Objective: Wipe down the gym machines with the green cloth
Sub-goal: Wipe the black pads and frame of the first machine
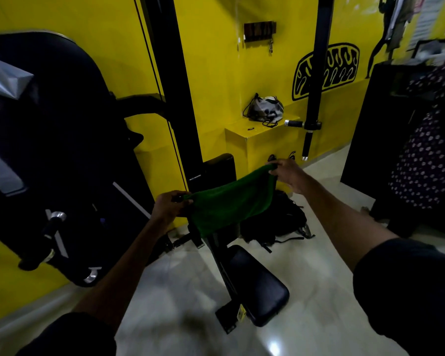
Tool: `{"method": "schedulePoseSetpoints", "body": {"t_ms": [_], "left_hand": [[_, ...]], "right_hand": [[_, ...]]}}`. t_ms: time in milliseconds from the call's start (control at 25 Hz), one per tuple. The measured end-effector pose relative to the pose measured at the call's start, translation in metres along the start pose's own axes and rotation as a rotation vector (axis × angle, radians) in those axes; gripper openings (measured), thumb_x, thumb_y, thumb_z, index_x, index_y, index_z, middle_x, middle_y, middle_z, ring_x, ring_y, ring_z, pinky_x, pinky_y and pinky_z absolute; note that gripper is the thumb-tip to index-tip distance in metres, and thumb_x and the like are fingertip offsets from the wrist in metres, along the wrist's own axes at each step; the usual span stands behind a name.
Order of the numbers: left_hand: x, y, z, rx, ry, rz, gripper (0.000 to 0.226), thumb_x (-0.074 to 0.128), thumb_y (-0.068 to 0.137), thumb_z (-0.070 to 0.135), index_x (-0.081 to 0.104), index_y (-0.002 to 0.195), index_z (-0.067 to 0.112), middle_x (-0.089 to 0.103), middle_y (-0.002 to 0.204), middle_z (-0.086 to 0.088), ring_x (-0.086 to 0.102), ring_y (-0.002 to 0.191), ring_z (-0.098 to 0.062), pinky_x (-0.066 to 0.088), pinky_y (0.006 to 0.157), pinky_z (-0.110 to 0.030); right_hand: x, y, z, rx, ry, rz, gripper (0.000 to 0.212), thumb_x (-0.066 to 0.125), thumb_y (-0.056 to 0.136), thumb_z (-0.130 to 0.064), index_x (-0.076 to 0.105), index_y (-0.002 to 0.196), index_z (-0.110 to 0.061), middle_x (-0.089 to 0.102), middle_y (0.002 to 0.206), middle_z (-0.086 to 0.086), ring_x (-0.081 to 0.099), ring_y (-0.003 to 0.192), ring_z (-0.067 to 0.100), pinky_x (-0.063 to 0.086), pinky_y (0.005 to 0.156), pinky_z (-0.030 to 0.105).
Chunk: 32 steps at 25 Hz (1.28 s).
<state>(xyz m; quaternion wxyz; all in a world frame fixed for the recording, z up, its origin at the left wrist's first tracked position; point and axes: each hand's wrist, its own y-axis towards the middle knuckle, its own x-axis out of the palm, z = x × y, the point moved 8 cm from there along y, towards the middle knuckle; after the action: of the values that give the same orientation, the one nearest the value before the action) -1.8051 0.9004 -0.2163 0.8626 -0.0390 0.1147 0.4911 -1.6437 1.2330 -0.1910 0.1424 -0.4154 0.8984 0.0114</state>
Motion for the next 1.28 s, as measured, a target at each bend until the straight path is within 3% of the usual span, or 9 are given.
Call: {"method": "schedulePoseSetpoints", "body": {"t_ms": [160, 240, 440, 640, 760, 880, 1000, 1120, 1280], "left_hand": [[-0.003, 0.010, 0.001, 0.039, 0.129, 0.129, 0.015, 0.069, 0.093, 0.024, 0.071, 0.100, 0.010, 0.072, 0.093, -0.012, 0.072, 0.082, -0.028, 0.062, 0.063, -0.039], [-0.002, 0.015, 0.007, 0.038, 0.271, 0.183, 0.024, 0.061, 0.098, 0.037, 0.068, 0.093, 0.015, 0.069, 0.088, -0.009, 0.069, 0.082, -0.028, 0.060, 0.067, -0.046], [0.011, 0.034, 0.016, -0.032, 0.258, 0.216, 0.049, 0.054, 0.097, 0.050, 0.065, 0.088, 0.003, 0.061, 0.076, -0.013, 0.064, 0.072, -0.029, 0.050, 0.060, -0.039], [0.030, 0.043, 0.040, -0.003, 0.067, 0.319, 0.037, 0.065, 0.093, 0.045, 0.068, 0.079, 0.010, 0.065, 0.072, -0.007, 0.070, 0.072, -0.027, 0.058, 0.060, -0.046], [0.057, 0.047, 0.060, 0.004, -0.053, 0.293, 0.035, 0.067, 0.091, 0.046, 0.072, 0.085, 0.012, 0.071, 0.077, -0.005, 0.072, 0.070, -0.015, 0.058, 0.058, -0.037], [0.092, 0.048, 0.076, -0.018, -0.178, 0.159, 0.036, 0.065, 0.091, 0.048, 0.073, 0.097, 0.013, 0.075, 0.095, -0.011, 0.074, 0.088, -0.027, 0.058, 0.073, -0.041], [0.112, 0.041, 0.090, 0.006, -0.349, 0.010, 0.027, 0.059, 0.097, 0.039, 0.069, 0.110, 0.017, 0.075, 0.107, -0.007, 0.072, 0.100, -0.024, 0.059, 0.080, -0.038], [0.113, 0.039, 0.089, 0.028, -0.344, -0.052, 0.018, 0.068, 0.092, 0.015, 0.066, 0.110, 0.016, 0.071, 0.113, -0.014, 0.068, 0.106, -0.034, 0.056, 0.089, -0.053], [0.106, 0.045, 0.081, 0.096, -0.194, -0.023, 0.037, 0.074, 0.083, 0.004, 0.065, 0.118, 0.007, 0.070, 0.114, -0.020, 0.068, 0.104, -0.038, 0.053, 0.095, -0.055]], "right_hand": [[-0.002, 0.014, 0.002, -0.024, 0.003, 0.047, 0.019, 0.064, 0.095, -0.008, 0.068, 0.112, -0.015, 0.065, 0.116, 0.013, 0.066, 0.106, 0.032, 0.057, 0.091, 0.051], [-0.005, 0.022, -0.002, -0.085, -0.050, 0.070, 0.012, 0.069, 0.093, -0.017, 0.073, 0.104, -0.018, 0.069, 0.112, 0.013, 0.067, 0.105, 0.033, 0.056, 0.091, 0.055], [-0.010, 0.042, -0.023, -0.230, -0.401, 0.198, 0.027, 0.067, 0.093, -0.038, 0.070, 0.096, -0.012, 0.067, 0.105, 0.011, 0.062, 0.096, 0.025, 0.047, 0.080, 0.031], [0.002, 0.058, -0.048, -0.205, -0.331, 0.110, 0.033, 0.055, 0.099, -0.039, 0.062, 0.099, -0.007, 0.064, 0.102, 0.016, 0.061, 0.095, 0.032, 0.041, 0.070, 0.034], [0.030, 0.046, -0.077, -0.245, -0.152, -0.033, 0.034, 0.062, 0.094, -0.044, 0.063, 0.087, -0.011, 0.068, 0.090, 0.013, 0.067, 0.086, 0.029, 0.055, 0.071, 0.045], [0.063, 0.030, -0.095, -0.303, -0.071, -0.189, 0.029, 0.065, 0.093, -0.044, 0.065, 0.082, -0.017, 0.070, 0.086, 0.009, 0.071, 0.084, 0.028, 0.061, 0.074, 0.051], [0.076, 0.012, -0.107, -0.376, -0.022, -0.256, 0.020, 0.055, 0.100, -0.024, 0.072, 0.098, -0.015, 0.070, 0.100, 0.006, 0.069, 0.093, 0.024, 0.061, 0.077, 0.040], [0.081, 0.006, -0.109, -0.495, -0.197, -0.289, 0.028, 0.059, 0.093, -0.006, 0.074, 0.115, -0.016, 0.071, 0.114, 0.003, 0.067, 0.103, 0.018, 0.056, 0.083, 0.028], [0.085, 0.008, -0.103, -0.620, -0.377, -0.312, 0.039, 0.074, 0.088, -0.016, 0.063, 0.126, -0.019, 0.059, 0.132, 0.005, 0.058, 0.120, 0.022, 0.050, 0.092, 0.030]]}}
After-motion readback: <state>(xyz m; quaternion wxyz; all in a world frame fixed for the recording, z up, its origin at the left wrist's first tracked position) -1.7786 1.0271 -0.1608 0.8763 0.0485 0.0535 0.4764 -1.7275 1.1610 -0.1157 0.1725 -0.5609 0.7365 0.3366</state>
